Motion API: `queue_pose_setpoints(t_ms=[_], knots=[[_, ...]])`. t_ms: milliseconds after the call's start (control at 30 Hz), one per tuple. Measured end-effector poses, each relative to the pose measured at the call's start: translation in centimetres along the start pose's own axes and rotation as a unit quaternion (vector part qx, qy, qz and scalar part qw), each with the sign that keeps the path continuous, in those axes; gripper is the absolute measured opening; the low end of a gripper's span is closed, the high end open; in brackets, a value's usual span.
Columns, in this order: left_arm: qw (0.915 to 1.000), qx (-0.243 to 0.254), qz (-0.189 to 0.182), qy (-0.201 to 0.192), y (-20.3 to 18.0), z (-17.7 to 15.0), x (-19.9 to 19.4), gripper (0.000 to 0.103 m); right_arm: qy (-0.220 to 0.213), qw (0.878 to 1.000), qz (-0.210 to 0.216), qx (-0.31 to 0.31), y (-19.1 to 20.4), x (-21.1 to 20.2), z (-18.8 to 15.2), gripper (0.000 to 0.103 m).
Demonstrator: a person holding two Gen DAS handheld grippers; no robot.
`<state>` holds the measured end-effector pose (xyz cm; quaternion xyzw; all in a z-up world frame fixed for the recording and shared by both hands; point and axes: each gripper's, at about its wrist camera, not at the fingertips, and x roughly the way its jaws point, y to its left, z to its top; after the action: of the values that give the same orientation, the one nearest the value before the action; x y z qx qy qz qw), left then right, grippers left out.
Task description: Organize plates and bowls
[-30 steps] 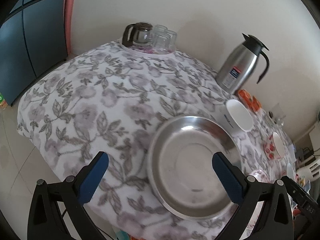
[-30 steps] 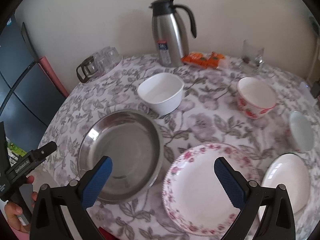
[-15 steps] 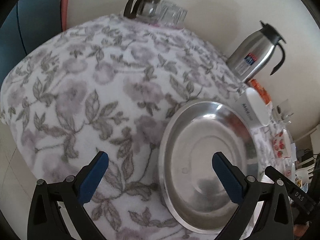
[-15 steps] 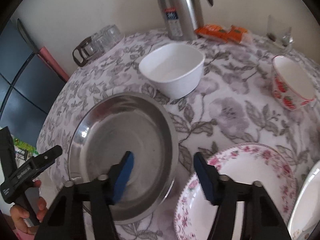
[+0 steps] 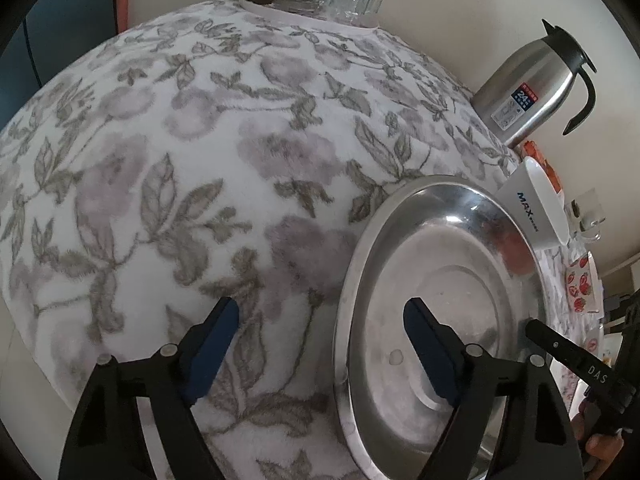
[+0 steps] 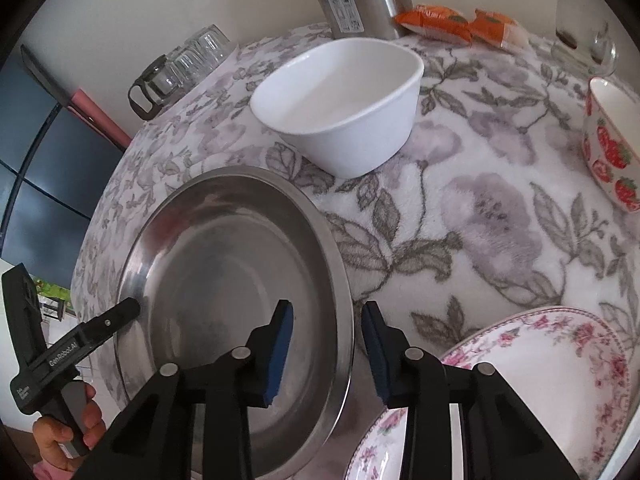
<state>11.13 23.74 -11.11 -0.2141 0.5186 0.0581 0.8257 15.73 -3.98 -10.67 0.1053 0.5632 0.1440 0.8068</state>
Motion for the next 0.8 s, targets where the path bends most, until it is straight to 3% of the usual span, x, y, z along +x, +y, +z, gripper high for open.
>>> queue_pose_setpoints(t_ms=[167,400,500,800], knots=[[1.0000,0.000,0.002,-0.004,-0.2,0.3,0.2,0.072,0.005,1.000,0.012,0.004,0.2,0.5,-0.1,0.030],[0.9998,0.002,-0.020,0.002,-0.5,0.3,0.4,0.041,0.004,1.000,0.018,0.017,-0.4,0.3,-0.4,0.020],[0.9989,0.000,-0.043,0.015,-1.0,0.1,0.6,0.040,0.008,0.999,0.025,0.021,-0.3,0.0,-0.6,0.020],[0.9984,-0.022,-0.049,0.016,-0.7,-0.2,-0.7,0.040,0.000,0.999,0.038,0.020,0.1,-2.0,-1.2,0.020]])
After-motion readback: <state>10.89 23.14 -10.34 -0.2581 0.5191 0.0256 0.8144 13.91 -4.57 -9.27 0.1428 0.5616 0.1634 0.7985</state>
